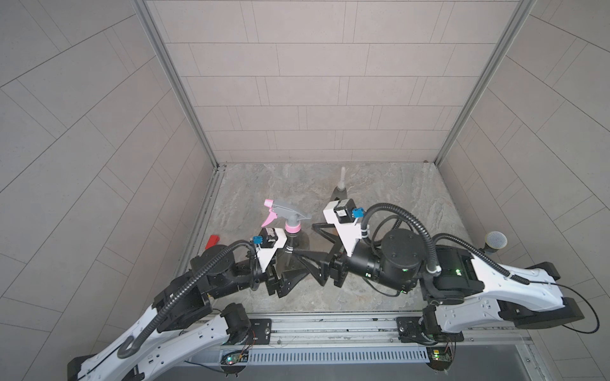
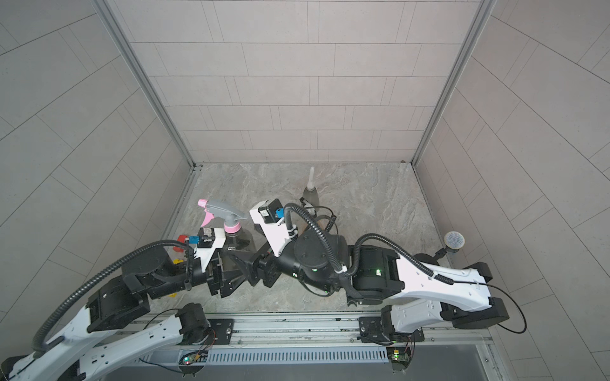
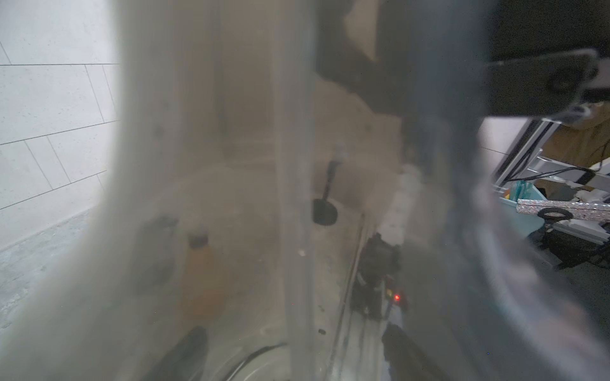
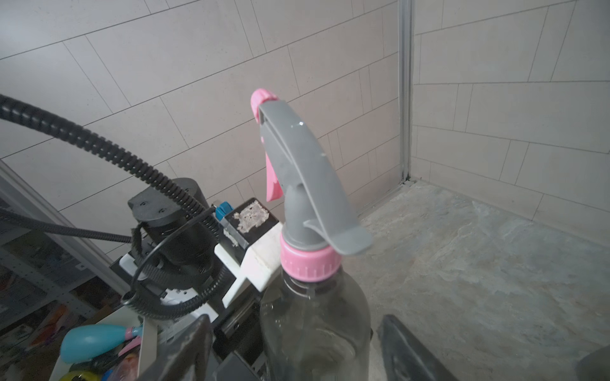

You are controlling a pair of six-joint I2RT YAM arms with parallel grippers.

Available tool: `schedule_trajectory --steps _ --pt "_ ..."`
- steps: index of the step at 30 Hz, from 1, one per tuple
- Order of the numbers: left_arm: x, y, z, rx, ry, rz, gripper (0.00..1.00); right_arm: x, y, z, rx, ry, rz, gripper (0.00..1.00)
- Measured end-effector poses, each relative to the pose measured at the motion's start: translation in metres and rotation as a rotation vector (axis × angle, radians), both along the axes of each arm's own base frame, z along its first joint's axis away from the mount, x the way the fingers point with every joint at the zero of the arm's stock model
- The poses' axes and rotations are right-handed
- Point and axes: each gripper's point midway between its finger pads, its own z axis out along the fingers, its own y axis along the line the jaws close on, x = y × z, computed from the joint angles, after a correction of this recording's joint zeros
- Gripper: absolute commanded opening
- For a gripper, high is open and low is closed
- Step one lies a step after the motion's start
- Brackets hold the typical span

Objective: Attach spray nozzles to spray bottles
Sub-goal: Screw the spray nozzle on the spray bottle, then place the spray bottle at the center of the board.

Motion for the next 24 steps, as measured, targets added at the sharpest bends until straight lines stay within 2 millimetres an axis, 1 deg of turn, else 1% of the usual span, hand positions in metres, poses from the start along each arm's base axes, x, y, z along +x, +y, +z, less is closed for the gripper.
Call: schedule_trajectory --steps 3,6,8,10,12,15,17,20,24 --pt "-0.009 -0.004 0.000 0.001 0.001 -0.058 0.00 0.003 -0.014 0.023 0.001 -0.035 0.029 0.85" --pt "-0.018 -0.007 -0.002 0.003 0.007 -0.114 0.00 0.018 -0.027 0.044 0.020 -0.055 0.029 0.84" --pt "-0.023 -0.009 -0.003 0.008 0.013 -0.145 0.00 0.025 -0.028 0.051 0.015 -0.065 0.039 0.83" --pt "-0.026 -0.011 -0.006 0.016 0.020 -0.169 0.00 0.024 -0.021 0.053 0.004 -0.073 0.075 0.80" --pt "-0.029 -0.013 -0.009 0.027 0.031 -0.191 0.00 0.020 -0.009 0.050 -0.021 -0.075 0.120 0.74" --pt "-0.030 -0.016 -0.014 0.046 0.047 -0.213 0.00 0.017 0.009 0.036 -0.069 -0.064 0.171 0.61" --pt "-0.031 -0.017 -0.017 0.057 0.056 -0.217 0.00 0.017 0.019 0.025 -0.103 -0.052 0.195 0.50" --pt "-0.031 -0.017 -0.018 0.060 0.059 -0.218 0.00 0.016 0.025 0.012 -0.142 -0.038 0.215 0.40" --pt "-0.031 -0.017 -0.018 0.060 0.059 -0.219 0.00 0.015 0.026 0.009 -0.154 -0.035 0.218 0.29"
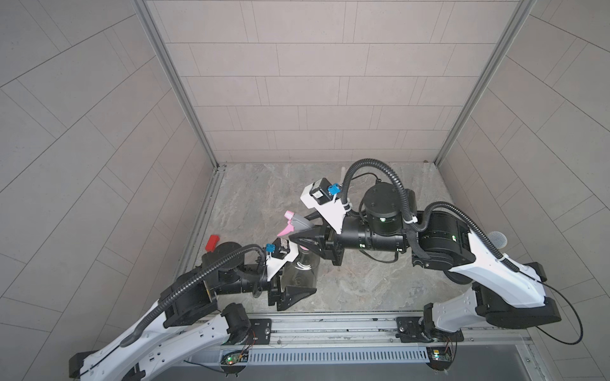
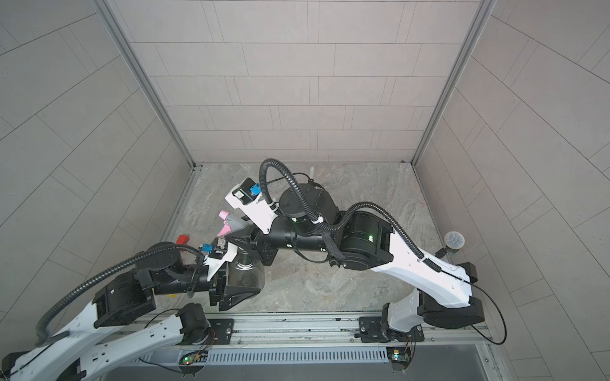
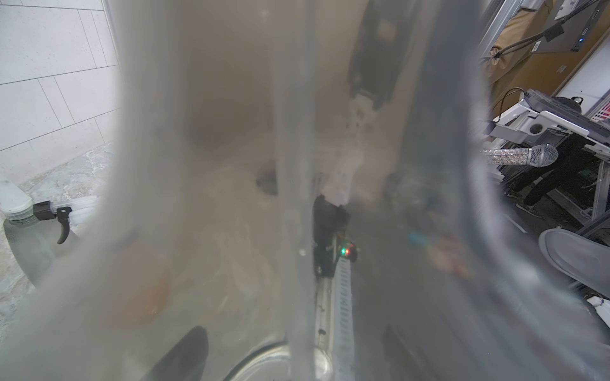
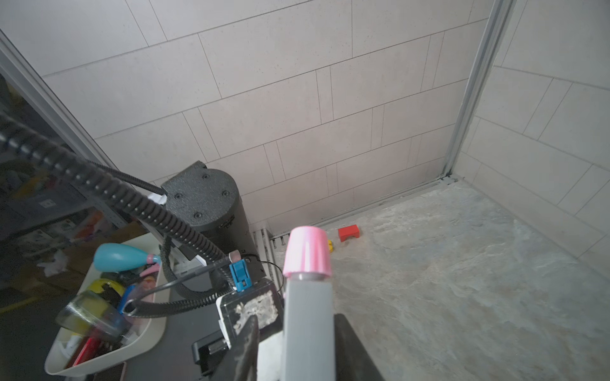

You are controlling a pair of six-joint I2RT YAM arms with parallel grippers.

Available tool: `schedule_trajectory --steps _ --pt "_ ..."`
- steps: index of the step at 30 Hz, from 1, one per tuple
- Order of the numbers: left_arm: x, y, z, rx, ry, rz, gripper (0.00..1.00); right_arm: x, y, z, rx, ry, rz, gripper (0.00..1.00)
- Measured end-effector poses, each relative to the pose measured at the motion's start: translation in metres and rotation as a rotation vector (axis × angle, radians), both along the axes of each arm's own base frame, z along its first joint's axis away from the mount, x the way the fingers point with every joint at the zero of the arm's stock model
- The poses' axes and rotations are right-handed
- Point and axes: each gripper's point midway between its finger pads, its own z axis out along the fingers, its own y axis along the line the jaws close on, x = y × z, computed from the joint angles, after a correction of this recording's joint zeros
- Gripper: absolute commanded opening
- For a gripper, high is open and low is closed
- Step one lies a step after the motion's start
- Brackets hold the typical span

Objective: Attach spray nozzles to spray bottles
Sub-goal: Place the spray bottle at the center of the board.

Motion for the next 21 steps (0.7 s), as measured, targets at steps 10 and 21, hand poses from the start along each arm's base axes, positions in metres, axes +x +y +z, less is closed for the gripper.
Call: schedule_trajectory --steps 10,21 --pt "0.002 0.000 -0.001 0.003 -0.003 0.012 0.63 0.002 -0.001 0.001 -0.001 -0.007 -0.010 0.00" --pt "0.010 0.008 0.003 -0.014 -0.018 0.080 1.00 0.013 -0.005 -0.003 -0.024 -0.030 -0.072 0.00"
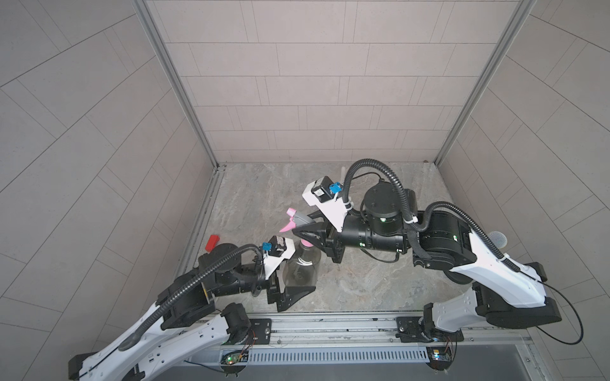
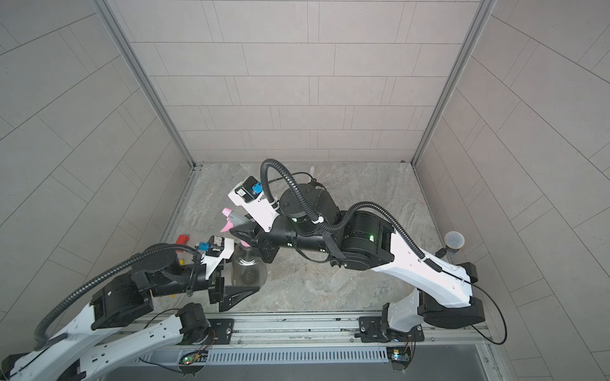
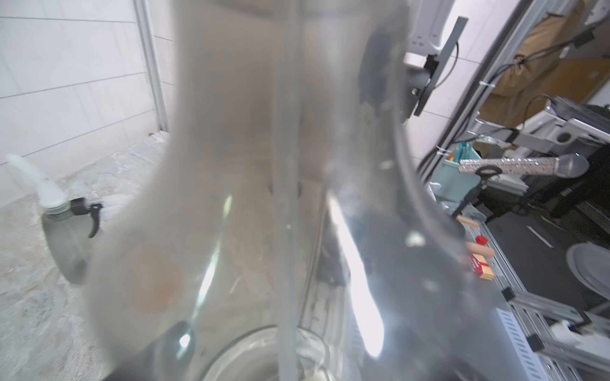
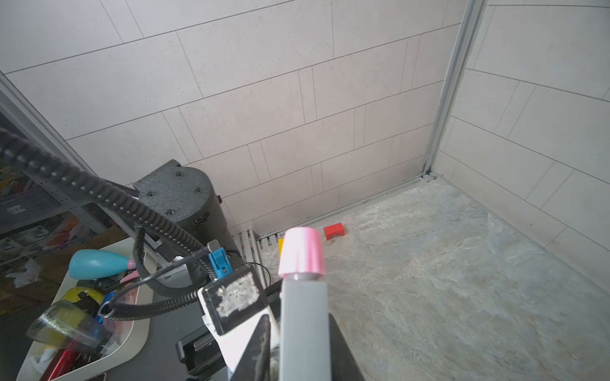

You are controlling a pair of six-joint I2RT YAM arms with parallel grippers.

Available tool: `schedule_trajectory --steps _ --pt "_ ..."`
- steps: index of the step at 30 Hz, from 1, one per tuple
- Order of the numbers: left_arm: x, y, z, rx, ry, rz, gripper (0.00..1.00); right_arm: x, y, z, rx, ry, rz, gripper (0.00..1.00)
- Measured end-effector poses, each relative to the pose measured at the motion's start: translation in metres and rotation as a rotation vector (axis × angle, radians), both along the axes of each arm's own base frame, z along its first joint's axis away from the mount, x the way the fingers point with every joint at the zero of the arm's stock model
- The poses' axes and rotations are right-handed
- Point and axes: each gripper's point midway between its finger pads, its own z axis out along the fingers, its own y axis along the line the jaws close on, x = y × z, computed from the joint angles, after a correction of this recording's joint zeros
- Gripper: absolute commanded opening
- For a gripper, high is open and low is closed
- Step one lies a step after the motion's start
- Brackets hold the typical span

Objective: Attach spray nozzles to spray bottles
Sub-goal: Place the spray bottle at the center of the board.

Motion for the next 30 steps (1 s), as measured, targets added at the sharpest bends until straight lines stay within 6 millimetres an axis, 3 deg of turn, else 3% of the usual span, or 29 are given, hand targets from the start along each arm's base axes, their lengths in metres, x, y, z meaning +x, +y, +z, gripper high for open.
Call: schedule_trajectory --steps 8,15,17,24,28,30 --pt "0.006 0.012 0.002 -0.013 -0.015 0.070 1.00 0.021 -0.004 -0.021 -0.051 -0.019 -0.090 0.00" --pt "-0.011 0.036 0.002 -0.004 -0.008 0.069 1.00 0.078 -0.019 -0.064 -0.126 -0.053 -0.259 0.00" --pt "-0.019 0.049 0.013 -0.050 -0.034 0.069 1.00 0.092 -0.015 -0.084 -0.142 -0.069 -0.284 0.00" --pt "-0.045 0.098 0.052 -0.241 -0.145 0.107 1.00 0.142 0.018 -0.185 -0.209 -0.094 -0.338 0.00" --pt "-0.042 0.103 0.051 -0.231 -0.139 0.142 1.00 0.181 0.030 -0.235 -0.225 -0.098 -0.399 0.00" --pt "-0.040 0.104 0.047 -0.215 -0.131 0.154 1.00 0.196 0.033 -0.250 -0.221 -0.110 -0.433 0.00"
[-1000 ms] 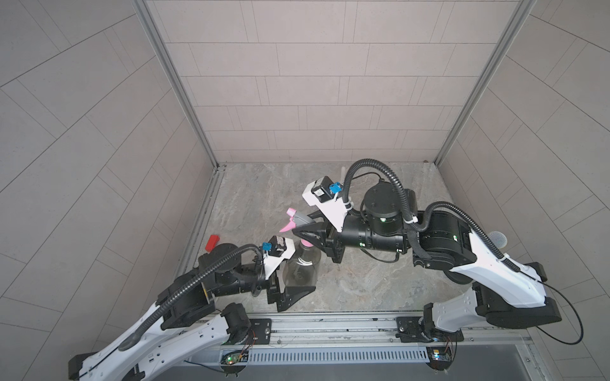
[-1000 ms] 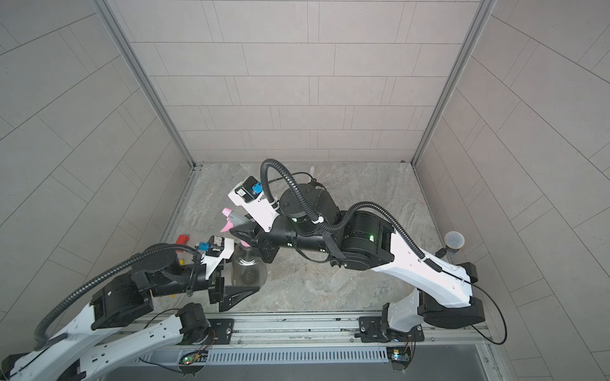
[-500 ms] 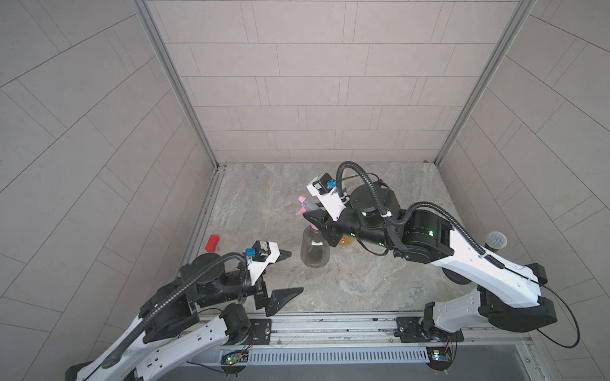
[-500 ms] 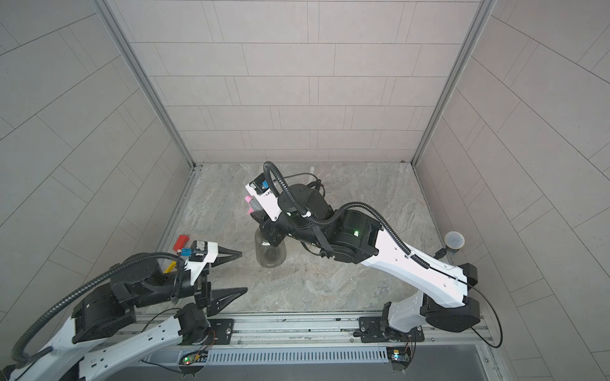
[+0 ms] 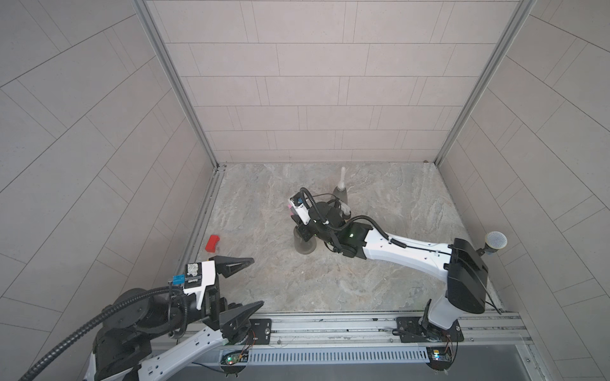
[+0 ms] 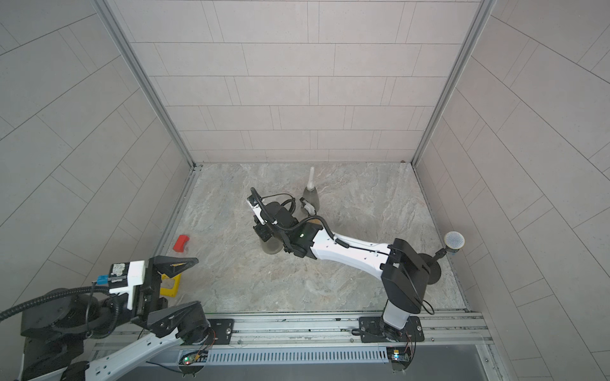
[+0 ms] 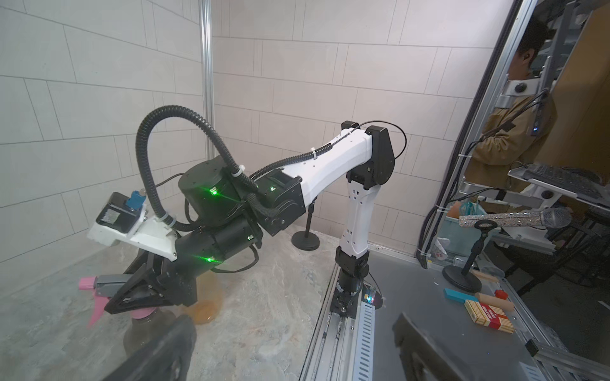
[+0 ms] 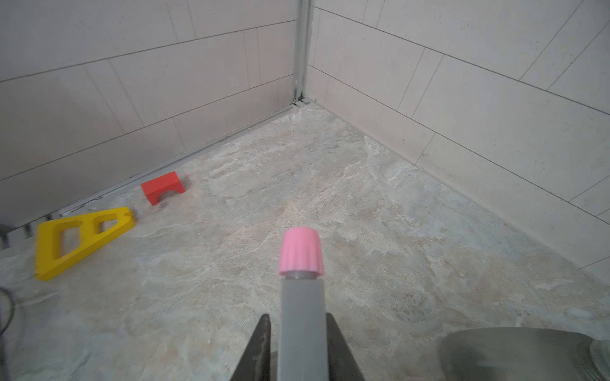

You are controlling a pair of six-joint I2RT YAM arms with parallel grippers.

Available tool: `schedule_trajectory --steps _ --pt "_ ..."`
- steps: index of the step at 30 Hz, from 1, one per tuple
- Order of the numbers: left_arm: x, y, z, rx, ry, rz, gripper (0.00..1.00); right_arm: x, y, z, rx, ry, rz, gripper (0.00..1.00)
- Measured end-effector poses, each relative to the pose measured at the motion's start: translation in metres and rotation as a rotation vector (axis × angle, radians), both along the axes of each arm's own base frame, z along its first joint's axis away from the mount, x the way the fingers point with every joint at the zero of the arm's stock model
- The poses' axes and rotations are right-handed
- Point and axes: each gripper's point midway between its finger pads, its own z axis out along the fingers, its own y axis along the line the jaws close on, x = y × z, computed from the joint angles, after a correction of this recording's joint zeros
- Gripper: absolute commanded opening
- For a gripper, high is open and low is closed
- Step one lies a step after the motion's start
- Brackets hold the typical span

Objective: Attach spray nozzles to spray bottles
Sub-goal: Place the spray bottle at the center of the board.

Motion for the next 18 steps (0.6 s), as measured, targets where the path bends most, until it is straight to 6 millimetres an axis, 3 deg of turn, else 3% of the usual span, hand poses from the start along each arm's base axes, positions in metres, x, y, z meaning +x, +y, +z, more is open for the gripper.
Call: schedule_trajectory --steps 6,13,18 --pt "0.003 0.004 -0.005 0.009 0.015 0.025 1.00 0.022 0.011 -0.026 0.028 -0.036 -0.043 0.00" --pt "0.005 0.008 -0.009 0.017 0.021 0.051 1.00 0.027 0.016 -0.027 0.070 -0.058 -0.055 0.17" --pt "0.011 0.011 -0.011 0.021 0.025 0.088 1.00 0.025 0.015 -0.033 0.070 -0.046 -0.053 0.23"
